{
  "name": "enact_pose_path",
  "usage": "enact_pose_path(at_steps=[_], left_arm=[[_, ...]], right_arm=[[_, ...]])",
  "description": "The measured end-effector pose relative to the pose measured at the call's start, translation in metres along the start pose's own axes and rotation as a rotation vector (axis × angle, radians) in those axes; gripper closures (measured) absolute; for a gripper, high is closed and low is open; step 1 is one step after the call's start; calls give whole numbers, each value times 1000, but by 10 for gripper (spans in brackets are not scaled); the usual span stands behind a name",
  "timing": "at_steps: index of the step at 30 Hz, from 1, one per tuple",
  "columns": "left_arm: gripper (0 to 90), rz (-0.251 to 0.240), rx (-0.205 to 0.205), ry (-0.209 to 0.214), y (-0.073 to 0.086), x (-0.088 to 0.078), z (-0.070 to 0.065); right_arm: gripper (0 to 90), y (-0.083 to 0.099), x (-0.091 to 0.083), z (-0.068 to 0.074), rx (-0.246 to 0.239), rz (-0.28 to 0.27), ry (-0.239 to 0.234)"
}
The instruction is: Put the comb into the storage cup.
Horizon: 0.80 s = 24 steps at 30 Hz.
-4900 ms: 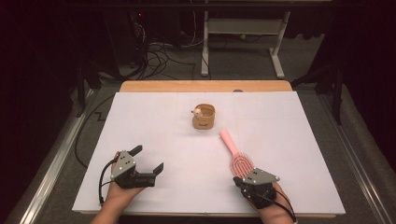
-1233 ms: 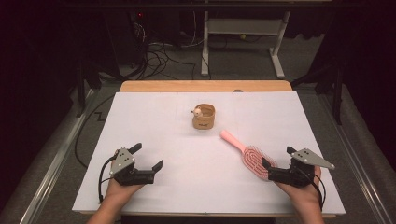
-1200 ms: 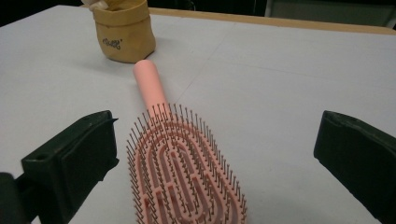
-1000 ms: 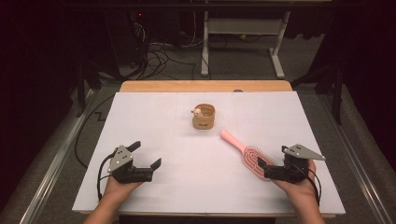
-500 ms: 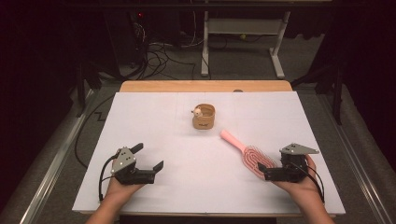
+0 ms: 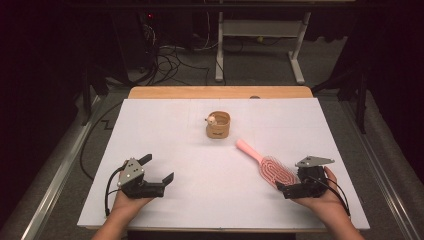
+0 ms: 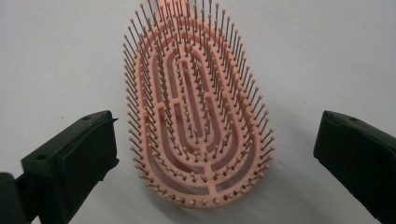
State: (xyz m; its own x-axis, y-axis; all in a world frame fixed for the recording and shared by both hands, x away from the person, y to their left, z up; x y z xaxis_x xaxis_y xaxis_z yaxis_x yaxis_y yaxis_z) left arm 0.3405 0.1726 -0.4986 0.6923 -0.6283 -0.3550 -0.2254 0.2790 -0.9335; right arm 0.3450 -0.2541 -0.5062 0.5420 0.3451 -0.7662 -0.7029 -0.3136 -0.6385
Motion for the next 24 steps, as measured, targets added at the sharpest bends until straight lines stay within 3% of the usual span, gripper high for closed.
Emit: enact_pose_path(at_steps=[24], left_arm=[[0,-8,-10,-9,-1,-2,3]], right_arm=[[12,12,-3,-2,-82,263,-6]])
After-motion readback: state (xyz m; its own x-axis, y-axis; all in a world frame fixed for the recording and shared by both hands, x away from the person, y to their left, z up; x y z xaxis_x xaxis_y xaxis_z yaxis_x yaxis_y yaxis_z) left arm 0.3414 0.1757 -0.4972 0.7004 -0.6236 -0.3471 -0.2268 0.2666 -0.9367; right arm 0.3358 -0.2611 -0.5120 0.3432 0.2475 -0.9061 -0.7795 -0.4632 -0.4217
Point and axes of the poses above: each handheld gripper's, and its own axes: x roughly forward along the jaws, y roughly out of its underside, z roughly to its left, the point moved 7 cm from there along x, roughly forward along the jaws, and after that the axes turned 6 degrees about x, right-handed, at the moved point
